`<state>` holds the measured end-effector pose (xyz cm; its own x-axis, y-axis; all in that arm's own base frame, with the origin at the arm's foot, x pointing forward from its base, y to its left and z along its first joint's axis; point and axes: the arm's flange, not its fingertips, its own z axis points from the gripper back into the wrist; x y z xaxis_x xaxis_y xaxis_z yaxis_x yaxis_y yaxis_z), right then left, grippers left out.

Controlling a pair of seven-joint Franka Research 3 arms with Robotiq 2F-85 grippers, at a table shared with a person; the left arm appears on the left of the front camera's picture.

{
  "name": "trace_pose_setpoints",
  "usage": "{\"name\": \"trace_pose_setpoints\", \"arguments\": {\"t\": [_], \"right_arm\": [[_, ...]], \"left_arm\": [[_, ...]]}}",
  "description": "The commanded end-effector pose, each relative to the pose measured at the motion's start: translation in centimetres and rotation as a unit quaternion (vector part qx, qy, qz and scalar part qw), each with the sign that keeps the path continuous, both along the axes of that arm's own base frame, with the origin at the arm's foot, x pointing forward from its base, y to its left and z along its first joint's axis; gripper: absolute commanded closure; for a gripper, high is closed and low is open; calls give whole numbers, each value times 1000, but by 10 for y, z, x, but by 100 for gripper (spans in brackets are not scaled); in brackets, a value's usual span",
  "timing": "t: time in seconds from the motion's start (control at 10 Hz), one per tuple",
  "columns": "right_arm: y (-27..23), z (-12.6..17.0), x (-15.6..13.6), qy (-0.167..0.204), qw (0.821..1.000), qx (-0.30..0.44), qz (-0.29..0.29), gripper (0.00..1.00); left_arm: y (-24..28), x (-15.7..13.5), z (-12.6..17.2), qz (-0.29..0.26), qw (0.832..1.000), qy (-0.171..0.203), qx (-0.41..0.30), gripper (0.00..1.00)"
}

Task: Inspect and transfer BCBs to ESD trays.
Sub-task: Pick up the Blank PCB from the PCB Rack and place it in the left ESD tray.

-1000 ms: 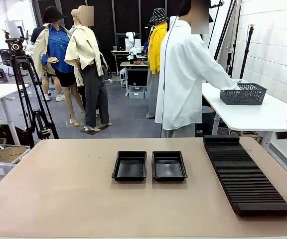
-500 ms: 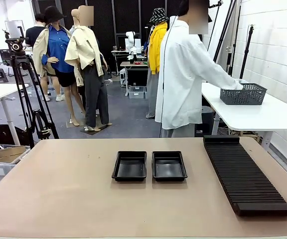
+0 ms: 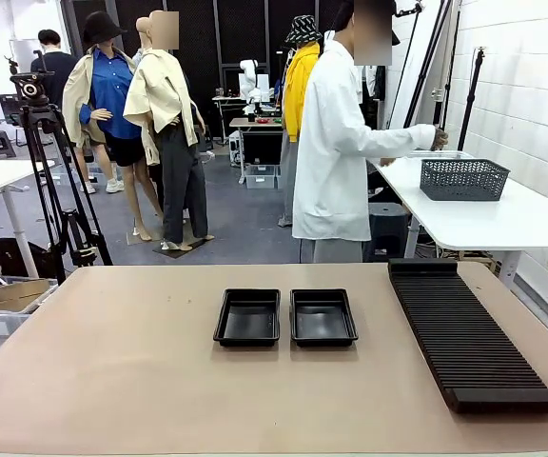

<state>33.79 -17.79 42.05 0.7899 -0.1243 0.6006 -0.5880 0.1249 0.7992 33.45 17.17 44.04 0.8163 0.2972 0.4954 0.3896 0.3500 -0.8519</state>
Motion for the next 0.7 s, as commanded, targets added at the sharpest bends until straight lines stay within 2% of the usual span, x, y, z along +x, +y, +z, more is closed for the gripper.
{"name": "trace_pose_setpoints", "arguments": {"t": [0.0,0.6], "right_arm": [[0,-1,-2,0,1000,4,-1,0],[0,-1,-2,0,1000,4,-1,0]], "left_arm": [[0,-1,0,-1,1000,3,-2,0],[0,-1,0,-1,1000,3,-2,0]]}}
